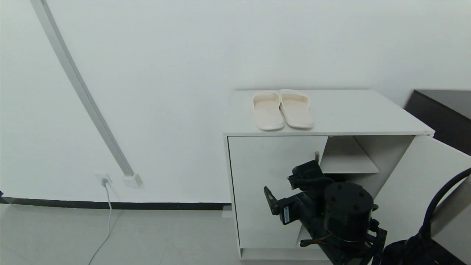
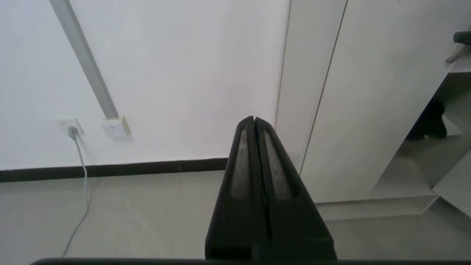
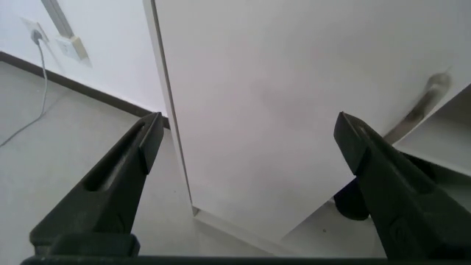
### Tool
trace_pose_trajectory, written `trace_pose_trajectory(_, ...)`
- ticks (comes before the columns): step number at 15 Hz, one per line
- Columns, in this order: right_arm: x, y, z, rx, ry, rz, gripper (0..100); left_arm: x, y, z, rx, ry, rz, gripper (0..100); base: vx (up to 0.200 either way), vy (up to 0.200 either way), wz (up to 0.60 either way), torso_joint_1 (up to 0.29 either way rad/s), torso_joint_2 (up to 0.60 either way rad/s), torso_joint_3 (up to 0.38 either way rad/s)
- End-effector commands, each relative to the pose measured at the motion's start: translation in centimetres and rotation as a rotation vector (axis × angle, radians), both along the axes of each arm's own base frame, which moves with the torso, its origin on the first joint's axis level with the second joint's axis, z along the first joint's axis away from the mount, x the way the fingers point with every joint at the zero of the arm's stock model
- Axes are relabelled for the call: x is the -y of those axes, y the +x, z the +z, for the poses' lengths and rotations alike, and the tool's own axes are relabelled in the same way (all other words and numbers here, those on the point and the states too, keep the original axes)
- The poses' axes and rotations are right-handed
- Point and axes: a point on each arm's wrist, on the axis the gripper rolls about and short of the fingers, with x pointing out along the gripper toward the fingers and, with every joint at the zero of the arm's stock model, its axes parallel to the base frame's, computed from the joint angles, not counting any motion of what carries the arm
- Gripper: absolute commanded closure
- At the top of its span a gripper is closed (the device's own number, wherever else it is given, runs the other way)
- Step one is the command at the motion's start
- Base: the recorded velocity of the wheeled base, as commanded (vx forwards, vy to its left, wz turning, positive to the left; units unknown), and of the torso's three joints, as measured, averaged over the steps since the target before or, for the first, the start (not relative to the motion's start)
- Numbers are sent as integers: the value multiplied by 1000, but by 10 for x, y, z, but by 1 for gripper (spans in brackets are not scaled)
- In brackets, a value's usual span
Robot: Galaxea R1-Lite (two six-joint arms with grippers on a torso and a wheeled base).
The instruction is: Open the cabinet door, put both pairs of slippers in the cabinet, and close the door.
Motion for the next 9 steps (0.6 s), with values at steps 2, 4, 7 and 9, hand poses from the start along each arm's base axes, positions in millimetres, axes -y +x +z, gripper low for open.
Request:
trace_pose_trajectory(2, -1, 0, -2, -3, -4, -1, 0, 0, 0, 0, 0, 0, 1, 100, 0, 0, 0, 220, -537, -317)
trace_pose_trajectory(4, 0, 0, -3, -5, -6, -1, 0, 0, 0, 0, 0, 0, 1, 100, 0, 0, 0, 232, -554, -322)
trace_pose_trajectory(7, -1, 2, -1, 12, 9, 9, 0, 0, 0, 0, 0, 0, 1, 100, 0, 0, 0, 255, -580, -330)
trace_pose_trajectory(9, 5, 10, 1, 32, -12, -2, 0, 0, 0, 0, 0, 1, 1, 100, 0, 0, 0, 269, -601, -334)
